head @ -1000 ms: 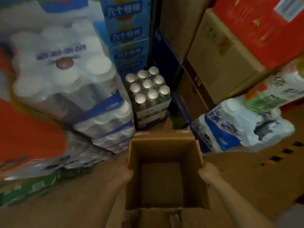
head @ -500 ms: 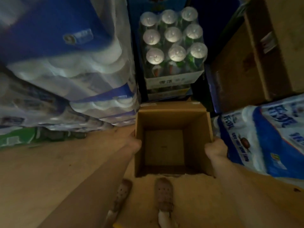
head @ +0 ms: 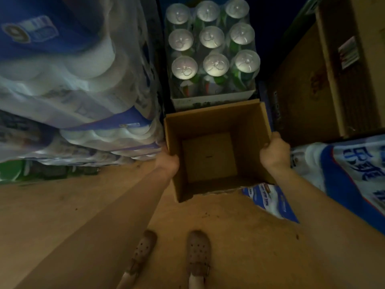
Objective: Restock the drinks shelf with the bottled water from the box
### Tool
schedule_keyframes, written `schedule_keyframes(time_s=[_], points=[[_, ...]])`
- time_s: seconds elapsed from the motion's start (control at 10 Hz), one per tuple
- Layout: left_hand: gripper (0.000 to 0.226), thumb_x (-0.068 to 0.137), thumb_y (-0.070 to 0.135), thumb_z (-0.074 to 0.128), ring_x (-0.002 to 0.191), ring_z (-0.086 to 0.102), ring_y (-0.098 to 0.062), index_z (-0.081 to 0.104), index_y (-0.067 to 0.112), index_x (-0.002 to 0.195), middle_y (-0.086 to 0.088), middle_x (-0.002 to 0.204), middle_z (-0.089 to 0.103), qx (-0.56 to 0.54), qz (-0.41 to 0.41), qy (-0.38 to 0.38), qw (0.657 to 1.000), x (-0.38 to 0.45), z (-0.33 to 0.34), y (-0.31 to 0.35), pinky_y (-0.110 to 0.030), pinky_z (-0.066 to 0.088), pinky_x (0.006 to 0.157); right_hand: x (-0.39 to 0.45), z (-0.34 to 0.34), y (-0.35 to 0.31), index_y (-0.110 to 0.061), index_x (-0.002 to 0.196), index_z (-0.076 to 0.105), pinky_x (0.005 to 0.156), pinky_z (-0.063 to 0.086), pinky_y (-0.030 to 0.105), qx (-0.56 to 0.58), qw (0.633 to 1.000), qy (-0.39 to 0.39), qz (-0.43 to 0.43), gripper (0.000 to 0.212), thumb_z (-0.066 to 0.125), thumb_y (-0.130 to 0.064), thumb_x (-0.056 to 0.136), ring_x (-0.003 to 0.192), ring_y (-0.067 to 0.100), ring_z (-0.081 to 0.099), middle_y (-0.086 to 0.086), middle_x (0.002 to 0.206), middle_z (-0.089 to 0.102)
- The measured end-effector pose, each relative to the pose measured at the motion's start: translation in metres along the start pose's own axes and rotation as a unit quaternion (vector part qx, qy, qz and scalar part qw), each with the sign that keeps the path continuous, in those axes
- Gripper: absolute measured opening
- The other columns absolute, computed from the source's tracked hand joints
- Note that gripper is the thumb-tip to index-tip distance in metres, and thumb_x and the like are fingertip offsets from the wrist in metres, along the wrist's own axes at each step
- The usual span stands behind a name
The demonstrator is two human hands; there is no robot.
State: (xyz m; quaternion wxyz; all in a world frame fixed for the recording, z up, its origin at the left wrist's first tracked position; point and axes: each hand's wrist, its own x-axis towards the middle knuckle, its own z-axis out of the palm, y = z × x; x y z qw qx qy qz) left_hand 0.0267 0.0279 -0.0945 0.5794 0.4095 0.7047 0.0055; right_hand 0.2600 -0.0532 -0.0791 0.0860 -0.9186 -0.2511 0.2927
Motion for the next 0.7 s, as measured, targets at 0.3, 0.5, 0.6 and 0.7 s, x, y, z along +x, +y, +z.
schedule_keyframes(time_s=[0.3, 0.5, 0.6, 0.7], points=[[0.032, 0.101, 0.019, 0.039, 0.097, 0.055, -0.023, 0.049, 0.011, 0.131, -0.005, 0.106, 0.057, -0.041, -0.026, 0.048, 0.998, 0.007, 0.007, 0.002, -0.035, 0.042, 0.087, 0.021, -0.004, -0.01, 0.001, 0.146, 0.01, 0.09, 0.043, 0.035, -0.083, 0.989, -0.122, 0.015, 0.066, 0.051, -0.003, 0.094, 0.123, 0.036, 0.048, 0.023, 0.138, 0.043], [0.034, 0.1, 0.028, 0.042, 0.093, 0.056, -0.023, 0.054, 0.011, 0.127, -0.008, 0.11, 0.062, -0.036, 0.004, 0.074, 0.997, 0.005, -0.001, 0.002, -0.034, 0.043, 0.084, 0.012, -0.006, -0.009, -0.005, 0.151, 0.009, 0.097, 0.043, 0.037, -0.064, 0.992, -0.112, -0.007, 0.072, 0.051, -0.002, 0.092, 0.128, 0.036, 0.045, 0.021, 0.142, 0.04], [0.038, 0.098, 0.031, 0.048, 0.112, 0.057, -0.029, 0.051, 0.011, 0.13, -0.01, 0.125, 0.059, -0.029, 0.004, 0.062, 0.998, -0.006, -0.002, 0.003, -0.038, 0.043, 0.095, 0.003, -0.012, -0.01, -0.006, 0.151, 0.012, 0.099, 0.041, 0.036, -0.033, 0.995, -0.088, -0.041, 0.073, 0.055, -0.005, 0.092, 0.131, 0.035, 0.042, 0.019, 0.144, 0.038], [0.038, 0.098, 0.031, 0.048, 0.12, 0.052, -0.031, 0.049, 0.01, 0.129, -0.009, 0.124, 0.057, 0.008, -0.008, 0.043, 0.999, -0.035, -0.011, -0.004, -0.038, 0.041, 0.096, -0.017, -0.022, -0.008, -0.007, 0.148, 0.024, 0.1, 0.041, 0.038, -0.019, 0.995, -0.068, -0.07, 0.065, 0.058, -0.012, 0.092, 0.129, 0.034, 0.044, 0.018, 0.142, 0.041]])
